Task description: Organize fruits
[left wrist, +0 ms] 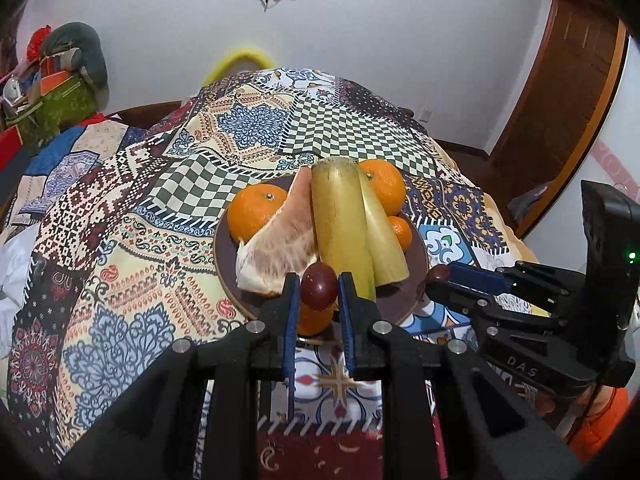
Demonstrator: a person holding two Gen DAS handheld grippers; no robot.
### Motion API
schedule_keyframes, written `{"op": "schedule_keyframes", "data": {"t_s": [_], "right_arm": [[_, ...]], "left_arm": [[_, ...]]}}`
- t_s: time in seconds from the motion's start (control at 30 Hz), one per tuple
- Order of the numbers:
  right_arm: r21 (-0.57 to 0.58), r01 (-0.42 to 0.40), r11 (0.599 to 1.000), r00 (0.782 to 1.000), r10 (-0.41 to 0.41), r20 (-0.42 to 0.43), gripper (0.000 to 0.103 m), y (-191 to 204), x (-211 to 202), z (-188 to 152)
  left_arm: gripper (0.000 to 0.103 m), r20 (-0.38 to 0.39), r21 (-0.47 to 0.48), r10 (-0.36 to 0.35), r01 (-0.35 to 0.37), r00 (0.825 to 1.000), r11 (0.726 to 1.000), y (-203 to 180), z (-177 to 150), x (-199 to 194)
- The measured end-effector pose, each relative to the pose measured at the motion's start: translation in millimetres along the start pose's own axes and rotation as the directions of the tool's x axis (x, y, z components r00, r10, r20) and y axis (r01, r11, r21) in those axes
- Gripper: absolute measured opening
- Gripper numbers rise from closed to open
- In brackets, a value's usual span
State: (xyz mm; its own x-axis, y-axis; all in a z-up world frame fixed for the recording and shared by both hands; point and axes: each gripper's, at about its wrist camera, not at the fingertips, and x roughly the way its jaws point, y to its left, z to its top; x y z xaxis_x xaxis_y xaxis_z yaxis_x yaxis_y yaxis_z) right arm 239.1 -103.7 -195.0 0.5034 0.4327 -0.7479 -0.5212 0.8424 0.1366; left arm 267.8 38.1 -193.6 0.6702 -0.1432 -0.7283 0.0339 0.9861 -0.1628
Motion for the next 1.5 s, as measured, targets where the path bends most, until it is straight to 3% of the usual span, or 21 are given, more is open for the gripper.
{"op": "schedule_keyframes", "data": {"t_s": [0.37,0.6,0.73,0.93,1.07,1.2,1.4,1.5], "right_arm": [[0.013,0.012,1.000,1.000,-0.011,-0.014,0.025,-11.9,18.9,11.0],[0.026,0.003,1.000,0.999,-0.002,-0.036,0.031,-15.8,21.2,12.4],[0.024,0.008,1.000,1.000,-0.008,-0.018,0.031,-14.1,10.3,12.6],[0.010,0.022,1.000,0.997,-0.023,0.079,0.031,-3.9,-37.1,18.1],[0.006,0.036,0.999,0.982,-0.036,0.185,0.031,5.1,-84.1,23.5],[0.008,0.031,0.999,0.954,-0.032,0.298,0.031,15.5,-135.3,26.1],[0.007,0.023,1.000,0.904,-0.024,0.426,0.031,35.2,-196.3,19.5],[0.006,0.012,1.000,0.880,-0.014,0.475,0.031,44.8,-221.1,13.7]], "left_arm": [[0.019,-0.002,0.003,0.004,-0.004,1.000,1.000,4.3,7.5,16.7],[0.019,-0.007,0.001,0.005,-0.005,1.000,1.000,5.4,8.6,16.6],[0.019,0.011,-0.002,0.010,-0.010,1.000,1.000,4.0,8.4,3.4],[0.019,0.090,0.001,0.018,-0.018,0.996,1.000,-4.6,12.8,-41.0],[0.019,0.167,0.013,0.031,-0.034,0.986,0.999,-14.4,15.3,-82.7],[0.020,0.241,0.018,0.034,-0.039,0.970,0.999,-21.9,13.9,-124.9],[0.027,0.351,0.041,0.044,-0.062,0.935,0.997,-38.5,3.9,-184.5],[0.036,0.408,0.057,0.052,-0.083,0.912,0.995,-48.6,-3.4,-211.4]]}}
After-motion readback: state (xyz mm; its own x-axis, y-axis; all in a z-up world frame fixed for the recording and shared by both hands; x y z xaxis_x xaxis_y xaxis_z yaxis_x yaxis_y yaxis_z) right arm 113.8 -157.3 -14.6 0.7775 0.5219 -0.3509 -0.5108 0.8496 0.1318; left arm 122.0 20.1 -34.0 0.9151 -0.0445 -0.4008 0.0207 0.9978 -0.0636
